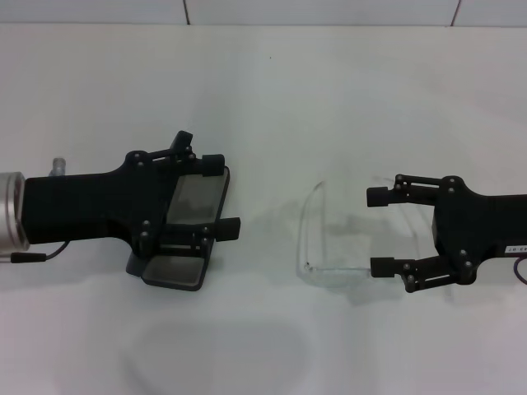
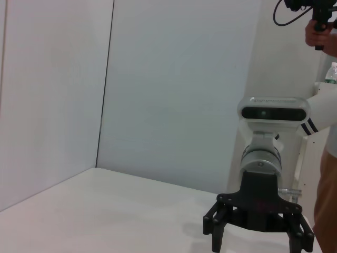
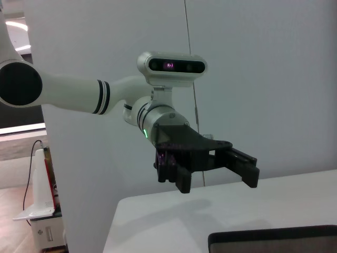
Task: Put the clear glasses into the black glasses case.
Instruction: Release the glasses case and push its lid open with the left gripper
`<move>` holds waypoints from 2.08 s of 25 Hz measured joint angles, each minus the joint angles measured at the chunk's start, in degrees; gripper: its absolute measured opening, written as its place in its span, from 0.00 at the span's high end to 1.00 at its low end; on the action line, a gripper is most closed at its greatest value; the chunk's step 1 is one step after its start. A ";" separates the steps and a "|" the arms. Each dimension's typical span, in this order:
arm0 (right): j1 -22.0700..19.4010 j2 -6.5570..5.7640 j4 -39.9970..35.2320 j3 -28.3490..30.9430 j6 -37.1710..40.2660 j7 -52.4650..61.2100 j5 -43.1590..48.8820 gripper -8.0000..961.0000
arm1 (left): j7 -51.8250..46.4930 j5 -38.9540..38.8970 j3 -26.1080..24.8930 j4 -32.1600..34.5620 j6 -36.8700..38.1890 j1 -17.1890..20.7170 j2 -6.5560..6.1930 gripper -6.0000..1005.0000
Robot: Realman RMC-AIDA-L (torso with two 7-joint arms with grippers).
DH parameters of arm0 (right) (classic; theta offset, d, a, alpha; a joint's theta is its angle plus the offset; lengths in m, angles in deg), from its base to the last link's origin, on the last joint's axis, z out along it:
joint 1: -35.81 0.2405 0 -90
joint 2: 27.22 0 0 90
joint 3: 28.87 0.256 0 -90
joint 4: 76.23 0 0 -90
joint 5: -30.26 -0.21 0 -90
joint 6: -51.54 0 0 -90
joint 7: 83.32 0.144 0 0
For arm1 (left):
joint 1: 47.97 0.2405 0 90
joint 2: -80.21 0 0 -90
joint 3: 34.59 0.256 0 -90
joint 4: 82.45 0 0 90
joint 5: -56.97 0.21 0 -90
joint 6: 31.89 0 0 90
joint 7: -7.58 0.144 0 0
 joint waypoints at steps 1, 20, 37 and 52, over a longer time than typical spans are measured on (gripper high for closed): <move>-0.02 0.03 0.00 0.00 0.00 0.01 0.00 0.09 | 0.02 -0.01 0.00 -0.01 0.00 0.00 0.00 0.12; -0.42 1.05 0.07 1.18 -1.21 -0.21 -0.01 0.09 | -19.28 0.46 -5.28 8.65 -4.73 -0.51 1.44 0.12; 0.27 1.61 -0.55 1.23 -3.99 -0.22 -0.01 0.09 | -81.35 48.78 19.49 50.49 -10.11 -8.17 1.39 0.24; 0.24 2.09 -2.10 1.40 -5.47 -0.25 -0.01 0.09 | -90.47 57.49 28.08 42.11 -7.39 -13.38 1.62 0.24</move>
